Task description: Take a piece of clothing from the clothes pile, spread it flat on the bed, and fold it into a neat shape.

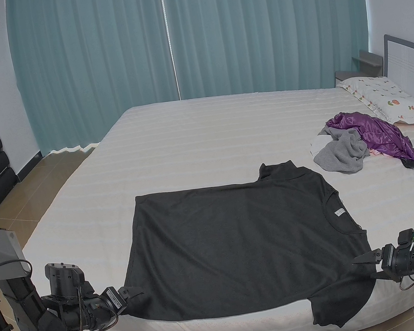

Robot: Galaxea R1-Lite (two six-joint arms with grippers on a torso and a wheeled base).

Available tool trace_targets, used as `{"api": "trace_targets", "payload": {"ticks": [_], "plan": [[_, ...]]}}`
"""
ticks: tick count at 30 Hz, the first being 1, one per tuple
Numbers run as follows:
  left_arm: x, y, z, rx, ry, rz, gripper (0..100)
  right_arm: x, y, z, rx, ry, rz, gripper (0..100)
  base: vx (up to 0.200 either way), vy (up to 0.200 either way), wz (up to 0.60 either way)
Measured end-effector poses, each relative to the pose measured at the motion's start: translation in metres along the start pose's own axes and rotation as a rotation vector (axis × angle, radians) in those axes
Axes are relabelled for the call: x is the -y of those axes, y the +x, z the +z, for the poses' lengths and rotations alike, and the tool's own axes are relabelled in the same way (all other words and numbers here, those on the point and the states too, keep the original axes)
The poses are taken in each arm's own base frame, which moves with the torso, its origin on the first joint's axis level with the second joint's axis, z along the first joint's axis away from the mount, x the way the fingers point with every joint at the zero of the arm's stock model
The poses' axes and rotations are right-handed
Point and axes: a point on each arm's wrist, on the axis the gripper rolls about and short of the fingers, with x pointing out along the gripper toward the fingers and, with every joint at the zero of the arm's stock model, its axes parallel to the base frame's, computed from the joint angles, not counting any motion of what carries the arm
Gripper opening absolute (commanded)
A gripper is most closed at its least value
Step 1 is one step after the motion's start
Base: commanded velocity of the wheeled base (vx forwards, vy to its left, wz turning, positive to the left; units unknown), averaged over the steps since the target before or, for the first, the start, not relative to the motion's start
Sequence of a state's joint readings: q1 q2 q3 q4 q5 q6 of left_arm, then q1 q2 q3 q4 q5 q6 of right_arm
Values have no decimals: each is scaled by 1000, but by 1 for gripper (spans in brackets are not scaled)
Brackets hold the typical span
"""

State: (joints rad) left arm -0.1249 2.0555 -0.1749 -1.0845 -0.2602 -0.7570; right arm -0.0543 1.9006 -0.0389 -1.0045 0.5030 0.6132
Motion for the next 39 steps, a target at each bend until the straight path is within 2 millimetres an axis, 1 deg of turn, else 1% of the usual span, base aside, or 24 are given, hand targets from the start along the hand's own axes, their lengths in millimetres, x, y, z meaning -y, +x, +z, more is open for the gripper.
{"api": "trace_targets", "payload": {"ticks": [11,12,34,39], "plan": [[-2,8,-4,-25,1,18,100,0,0,0,-1,-2,0,100,0,0,0],[-2,8,-4,-24,-2,20,0,0,0,0,-1,-2,0,100,0,0,0],[-10,-2,-7,-5,-28,68,0,-1,0,-1,5,-27,-12,100,0,0,0],[-11,-4,-5,5,-36,66,0,-1,0,1,48,-32,-59,100,0,0,0]]}}
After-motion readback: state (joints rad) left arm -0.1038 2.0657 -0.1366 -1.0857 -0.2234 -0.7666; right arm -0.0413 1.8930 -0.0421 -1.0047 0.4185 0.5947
